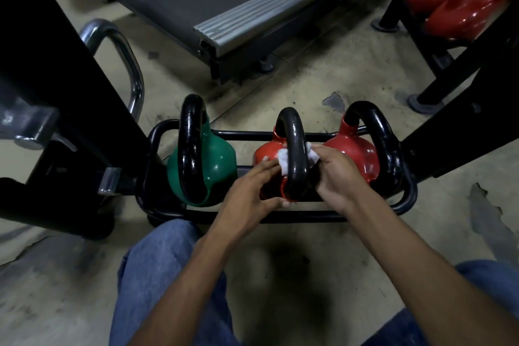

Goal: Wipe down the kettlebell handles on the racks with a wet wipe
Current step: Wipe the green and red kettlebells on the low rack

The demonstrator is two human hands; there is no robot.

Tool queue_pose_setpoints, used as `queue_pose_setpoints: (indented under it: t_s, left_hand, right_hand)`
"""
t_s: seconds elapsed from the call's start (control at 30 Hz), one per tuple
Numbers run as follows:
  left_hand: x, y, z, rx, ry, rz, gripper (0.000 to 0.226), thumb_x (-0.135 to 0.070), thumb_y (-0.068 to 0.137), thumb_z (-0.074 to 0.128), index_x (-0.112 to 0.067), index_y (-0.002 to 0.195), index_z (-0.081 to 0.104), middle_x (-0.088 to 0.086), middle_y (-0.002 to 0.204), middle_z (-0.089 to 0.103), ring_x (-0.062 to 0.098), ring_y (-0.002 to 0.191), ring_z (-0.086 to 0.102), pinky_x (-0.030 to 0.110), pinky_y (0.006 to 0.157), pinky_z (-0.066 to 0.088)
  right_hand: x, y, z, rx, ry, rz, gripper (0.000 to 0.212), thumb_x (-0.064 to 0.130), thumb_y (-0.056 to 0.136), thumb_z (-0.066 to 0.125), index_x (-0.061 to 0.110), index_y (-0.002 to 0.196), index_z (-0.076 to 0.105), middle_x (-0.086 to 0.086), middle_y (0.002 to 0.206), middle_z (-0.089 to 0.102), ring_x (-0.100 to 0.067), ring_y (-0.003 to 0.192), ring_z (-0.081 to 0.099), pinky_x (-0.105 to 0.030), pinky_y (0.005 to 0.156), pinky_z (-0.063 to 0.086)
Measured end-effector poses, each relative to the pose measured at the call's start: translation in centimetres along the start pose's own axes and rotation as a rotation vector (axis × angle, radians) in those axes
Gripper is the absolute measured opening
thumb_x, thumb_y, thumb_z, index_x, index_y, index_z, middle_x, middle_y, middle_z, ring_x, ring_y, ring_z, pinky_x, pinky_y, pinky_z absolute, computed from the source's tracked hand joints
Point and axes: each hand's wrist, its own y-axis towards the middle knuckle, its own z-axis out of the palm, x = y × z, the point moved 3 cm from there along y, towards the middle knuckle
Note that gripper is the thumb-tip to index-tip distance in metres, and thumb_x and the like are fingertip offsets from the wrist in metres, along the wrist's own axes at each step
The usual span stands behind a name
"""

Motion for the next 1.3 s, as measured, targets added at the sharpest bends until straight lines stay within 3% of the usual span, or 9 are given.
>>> queue_pose_setpoints:
  t_s: [0.3, 0.5, 0.67, 0.77, 0.87, 0.93, 1.03, 1.17, 1.3]
  left_hand:
    - [0.3, 0.3, -0.3, 0.013, -0.037, -0.028, 0.083, -0.029, 0.077, 0.088, -0.035, 0.151, 0.050, -0.024, 0.160, 0.039, -0.006, 0.150, 0.025, 0.043, 0.124, 0.033]
    - [0.0, 0.3, -1.2, -0.029, -0.215, -0.101, 0.072, -0.078, 0.081, 0.060, -0.037, 0.140, 0.063, -0.018, 0.151, 0.053, -0.007, 0.142, 0.041, 0.040, 0.121, 0.037]
    - [-2.1, 0.6, -1.4, -0.125, -0.174, -0.080, 0.068, -0.062, 0.089, 0.066, -0.031, 0.149, 0.054, -0.011, 0.140, 0.063, -0.002, 0.128, 0.056, 0.035, 0.112, 0.047]
    - [-3.8, 1.0, -2.3, -0.164, -0.100, 0.005, 0.080, -0.044, 0.092, 0.074, -0.027, 0.160, 0.037, -0.006, 0.159, 0.046, 0.004, 0.145, 0.041, 0.026, 0.120, 0.034]
    - [-4.8, 0.6, -2.3, -0.192, 0.053, 0.090, 0.071, -0.038, 0.095, 0.072, -0.027, 0.158, 0.041, -0.008, 0.164, 0.036, 0.004, 0.151, 0.031, 0.017, 0.121, 0.025]
    - [-5.4, -0.5, -1.6, -0.237, 0.163, 0.161, 0.060, -0.031, 0.095, 0.072, -0.023, 0.151, 0.051, -0.004, 0.160, 0.044, 0.012, 0.142, 0.046, 0.012, 0.114, 0.032]
    - [-6.2, -2.7, 0.0, -0.279, 0.316, 0.287, 0.056, -0.021, 0.092, 0.071, -0.019, 0.146, 0.056, 0.001, 0.150, 0.053, 0.023, 0.123, 0.062, 0.031, 0.098, 0.054]
    - [-7.0, -4.0, 0.9, -0.276, 0.378, 0.361, 0.048, -0.020, 0.096, 0.069, -0.014, 0.143, 0.059, 0.000, 0.140, 0.058, 0.020, 0.118, 0.063, 0.033, 0.095, 0.054]
    - [-6.7, -3.9, 1.0, -0.280, 0.422, 0.308, 0.052, -0.030, 0.099, 0.066, -0.015, 0.147, 0.056, 0.000, 0.155, 0.051, 0.017, 0.135, 0.055, 0.033, 0.110, 0.048]
  right_hand:
    - [-1.8, -3.3, -0.3, -0.129, -0.205, -0.189, 0.029, 0.010, 0.105, 0.048, 0.010, 0.119, 0.074, -0.011, 0.113, 0.077, -0.026, 0.113, 0.071, -0.040, 0.099, 0.053]
    - [0.2, -1.4, 1.8, -0.457, -0.224, -0.310, 0.025, 0.012, 0.105, 0.056, 0.015, 0.124, 0.071, 0.000, 0.110, 0.077, -0.013, 0.101, 0.073, -0.029, 0.087, 0.059]
    - [3.5, 4.3, 3.1, -0.466, -0.593, -0.319, 0.028, 0.014, 0.100, 0.048, 0.018, 0.098, 0.076, -0.001, 0.097, 0.076, -0.022, 0.093, 0.071, -0.034, 0.077, 0.054]
    - [6.0, 7.6, 3.4, -0.352, -0.755, -0.215, 0.024, 0.013, 0.093, 0.053, 0.013, 0.084, 0.075, -0.011, 0.095, 0.076, -0.031, 0.092, 0.071, -0.030, 0.070, 0.048]
    - [7.6, 8.3, 5.6, -0.092, -1.327, -0.331, 0.023, 0.012, 0.092, 0.054, 0.004, 0.089, 0.075, -0.019, 0.095, 0.074, -0.037, 0.094, 0.069, -0.034, 0.073, 0.047]
    - [7.9, 6.6, 7.3, 0.144, -1.782, -0.410, 0.023, 0.016, 0.091, 0.055, 0.009, 0.094, 0.076, -0.017, 0.094, 0.074, -0.037, 0.091, 0.069, -0.034, 0.068, 0.046]
    - [7.9, 3.8, 7.6, 0.421, -2.124, -0.511, 0.025, 0.021, 0.092, 0.050, 0.013, 0.093, 0.073, -0.015, 0.096, 0.073, -0.037, 0.091, 0.066, -0.036, 0.075, 0.048]
    - [7.4, 0.8, 6.1, 0.555, -2.007, -0.658, 0.018, 0.027, 0.089, 0.045, 0.027, 0.081, 0.061, -0.008, 0.091, 0.069, -0.030, 0.088, 0.058, -0.049, 0.090, 0.053]
    - [5.6, -1.9, 1.7, 0.211, -1.338, -0.778, 0.022, 0.009, 0.096, 0.063, 0.018, 0.109, 0.079, 0.001, 0.125, 0.070, -0.015, 0.124, 0.060, -0.033, 0.105, 0.050]
